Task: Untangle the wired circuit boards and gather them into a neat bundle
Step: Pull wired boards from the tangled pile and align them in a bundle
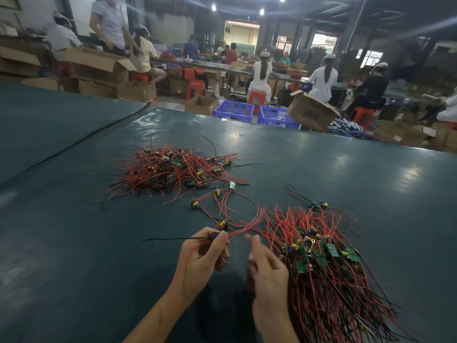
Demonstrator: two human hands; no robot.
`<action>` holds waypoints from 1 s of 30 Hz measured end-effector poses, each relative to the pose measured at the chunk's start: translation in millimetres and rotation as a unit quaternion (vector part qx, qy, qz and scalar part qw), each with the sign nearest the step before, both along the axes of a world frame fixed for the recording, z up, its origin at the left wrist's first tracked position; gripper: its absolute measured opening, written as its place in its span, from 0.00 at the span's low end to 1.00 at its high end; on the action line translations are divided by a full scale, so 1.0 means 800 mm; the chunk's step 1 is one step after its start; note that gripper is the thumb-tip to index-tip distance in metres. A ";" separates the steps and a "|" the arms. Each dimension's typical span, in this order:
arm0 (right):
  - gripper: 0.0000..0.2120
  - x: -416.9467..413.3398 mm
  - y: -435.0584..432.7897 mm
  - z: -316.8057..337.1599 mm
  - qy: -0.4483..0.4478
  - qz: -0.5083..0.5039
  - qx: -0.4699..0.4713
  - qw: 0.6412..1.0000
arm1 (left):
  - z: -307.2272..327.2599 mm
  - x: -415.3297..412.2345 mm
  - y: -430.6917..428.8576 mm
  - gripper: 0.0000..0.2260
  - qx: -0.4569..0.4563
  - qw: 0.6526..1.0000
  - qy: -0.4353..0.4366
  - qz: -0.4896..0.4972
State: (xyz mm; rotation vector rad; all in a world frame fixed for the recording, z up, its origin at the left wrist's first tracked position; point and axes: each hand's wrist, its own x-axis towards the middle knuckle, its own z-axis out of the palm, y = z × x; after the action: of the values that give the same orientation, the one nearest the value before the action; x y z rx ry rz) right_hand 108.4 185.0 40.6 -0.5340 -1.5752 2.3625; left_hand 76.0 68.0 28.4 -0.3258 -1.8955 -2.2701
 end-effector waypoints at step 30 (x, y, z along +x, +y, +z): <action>0.14 0.008 -0.006 0.008 0.036 0.080 0.121 0.989 | -0.015 0.007 0.000 0.12 -0.264 0.942 0.204 0.043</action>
State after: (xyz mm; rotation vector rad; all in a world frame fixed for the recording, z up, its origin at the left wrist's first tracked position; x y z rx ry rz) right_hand 115.1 180.4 47.0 -0.2779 -1.8995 2.2248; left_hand 81.6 68.2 16.6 -0.7011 -2.1846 -1.4531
